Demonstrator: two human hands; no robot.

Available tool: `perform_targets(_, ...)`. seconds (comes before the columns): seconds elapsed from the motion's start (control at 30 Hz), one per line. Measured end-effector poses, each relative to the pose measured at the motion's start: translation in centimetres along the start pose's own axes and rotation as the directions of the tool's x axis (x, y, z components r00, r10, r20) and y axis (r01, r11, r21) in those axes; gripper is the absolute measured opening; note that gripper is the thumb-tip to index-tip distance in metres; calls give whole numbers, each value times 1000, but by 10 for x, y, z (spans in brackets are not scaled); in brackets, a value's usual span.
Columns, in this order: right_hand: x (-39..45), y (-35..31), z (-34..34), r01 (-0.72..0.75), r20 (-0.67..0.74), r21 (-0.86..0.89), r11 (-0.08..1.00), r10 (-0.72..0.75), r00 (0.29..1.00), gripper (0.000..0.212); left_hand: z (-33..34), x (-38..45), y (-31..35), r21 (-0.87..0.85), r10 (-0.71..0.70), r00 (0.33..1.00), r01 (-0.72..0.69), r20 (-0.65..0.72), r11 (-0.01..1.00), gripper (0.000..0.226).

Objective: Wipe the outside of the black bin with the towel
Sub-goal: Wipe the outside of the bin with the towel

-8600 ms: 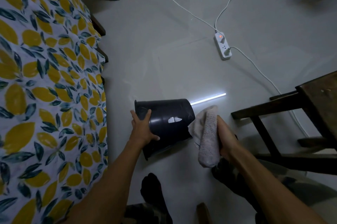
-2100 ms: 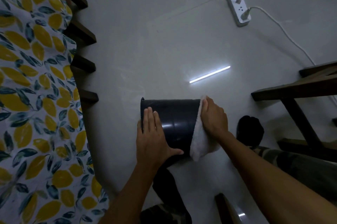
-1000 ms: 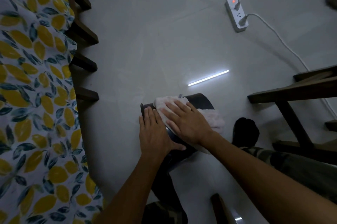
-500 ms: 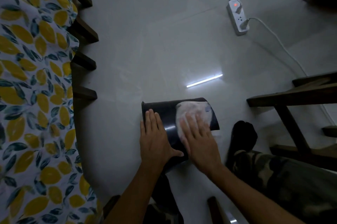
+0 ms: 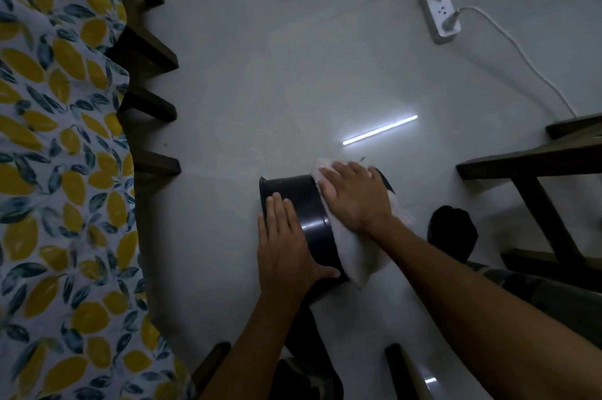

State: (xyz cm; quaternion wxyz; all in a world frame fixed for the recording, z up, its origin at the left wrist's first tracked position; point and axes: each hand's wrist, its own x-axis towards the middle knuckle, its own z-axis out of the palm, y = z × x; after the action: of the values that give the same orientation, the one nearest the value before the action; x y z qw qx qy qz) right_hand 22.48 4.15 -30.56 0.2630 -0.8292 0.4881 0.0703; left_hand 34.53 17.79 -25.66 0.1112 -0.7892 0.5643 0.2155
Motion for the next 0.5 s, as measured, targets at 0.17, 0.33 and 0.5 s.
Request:
perform_targets(0.17,-3,29,-6,-374,38,210,903,375,926,53,1,-6,4,9,15,1000,-14,-22,1000,165)
perform_targets(0.33,3,33,-17,-328,-111,315,890,378,919,45,-14,6,1,96,62,996,-56,-69,994,156)
perform_targets(0.5,3,37,-27,-211,-200,350,913,293,935,35,-22,18,-9,54,109,970,-100,-215,994,129)
